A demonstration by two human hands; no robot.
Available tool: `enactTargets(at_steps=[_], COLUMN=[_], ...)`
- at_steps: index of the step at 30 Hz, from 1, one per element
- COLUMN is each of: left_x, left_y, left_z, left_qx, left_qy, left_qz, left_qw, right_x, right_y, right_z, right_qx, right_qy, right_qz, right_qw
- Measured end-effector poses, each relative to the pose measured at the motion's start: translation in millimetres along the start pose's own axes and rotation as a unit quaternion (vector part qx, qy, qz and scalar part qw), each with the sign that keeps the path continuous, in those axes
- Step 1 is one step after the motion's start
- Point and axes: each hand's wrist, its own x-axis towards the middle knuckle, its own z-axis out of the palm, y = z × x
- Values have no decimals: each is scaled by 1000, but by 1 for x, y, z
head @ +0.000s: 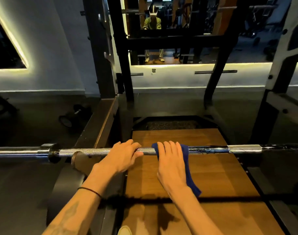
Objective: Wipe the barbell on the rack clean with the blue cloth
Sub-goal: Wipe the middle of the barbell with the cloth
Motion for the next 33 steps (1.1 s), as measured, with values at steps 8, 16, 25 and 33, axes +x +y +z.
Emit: enactTargets(at_steps=[8,16,25,33], left_x=[-3,-19,-23,-25], left_y=[-12,-4,3,4], left_z=[8,49,71,68], left_qx=[-53,-39,-29,-69], left_qy=[42,275,354,338], left_qz=[61,90,48,40], left_qw=[996,957,933,938], right_x=[5,-11,5,-1], right_y=[2,66,-30,59], right_z=[-1,-3,10,-5], right_qx=[51,-30,3,10], right_qy=[-8,53,12,45], right_qz=[-95,18,-61,4], right_qw=[994,998,998,999])
